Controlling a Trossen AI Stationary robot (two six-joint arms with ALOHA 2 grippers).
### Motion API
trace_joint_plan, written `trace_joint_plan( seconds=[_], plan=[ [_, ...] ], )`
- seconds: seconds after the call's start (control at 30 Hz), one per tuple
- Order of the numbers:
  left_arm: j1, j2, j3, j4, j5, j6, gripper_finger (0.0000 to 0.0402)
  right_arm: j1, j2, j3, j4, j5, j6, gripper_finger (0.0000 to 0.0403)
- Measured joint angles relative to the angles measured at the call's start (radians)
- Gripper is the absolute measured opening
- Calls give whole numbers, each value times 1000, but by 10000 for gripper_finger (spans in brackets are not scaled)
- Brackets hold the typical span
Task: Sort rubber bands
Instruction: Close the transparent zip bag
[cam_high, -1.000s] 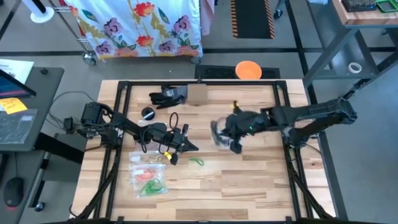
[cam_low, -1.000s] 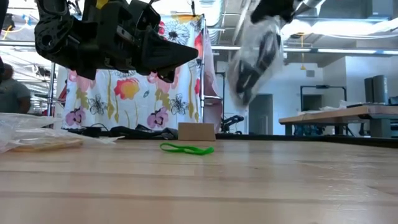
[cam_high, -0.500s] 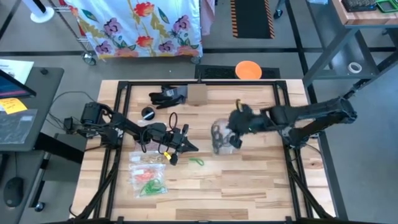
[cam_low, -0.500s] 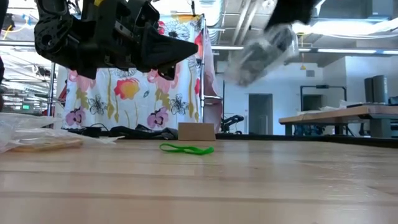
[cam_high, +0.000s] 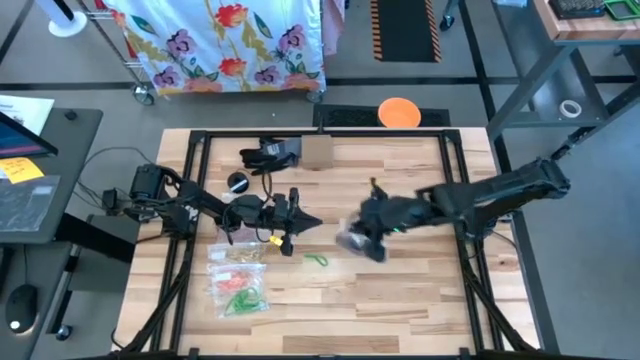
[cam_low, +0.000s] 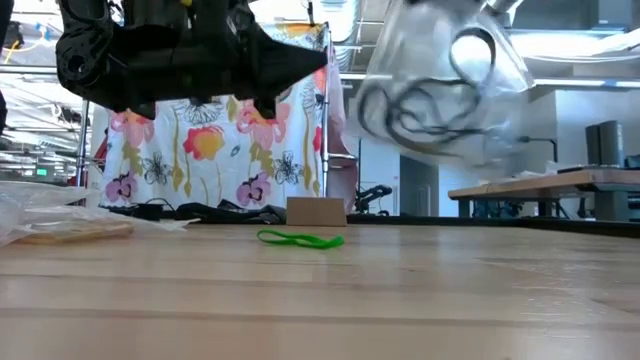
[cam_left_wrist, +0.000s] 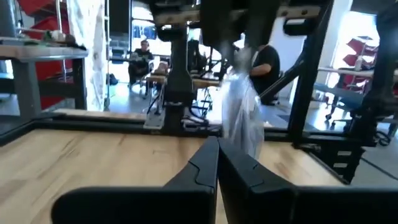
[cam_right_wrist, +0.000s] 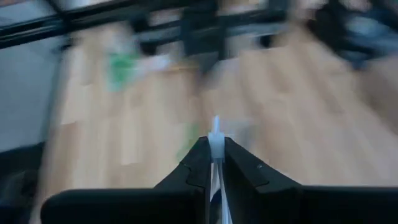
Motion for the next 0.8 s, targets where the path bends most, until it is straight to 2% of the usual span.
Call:
trace_joint_plan(
  seconds=[0.17, 0.37, 0.57, 0.7, 0.77, 0.8],
  plan=[
    [-18, 1, 0, -6, 9, 14, 38, 8, 77, -3, 47, -14, -8, 25],
    [-79, 1, 57, -100, -2, 124, 135, 4, 124, -2, 78, -26, -10, 25],
    [-108, 1, 147, -267, -53, 140, 220, 6, 125, -1, 128, -40, -10, 25],
    [-116, 1, 191, -360, -151, 130, 245, 11, 126, -1, 143, -36, -10, 25],
    [-113, 2, 207, -399, -133, 98, 250, 19, 125, -1, 145, -37, -10, 25],
    [-113, 2, 220, -415, -86, 87, 251, 24, 125, -1, 144, -39, -10, 25]
  ],
)
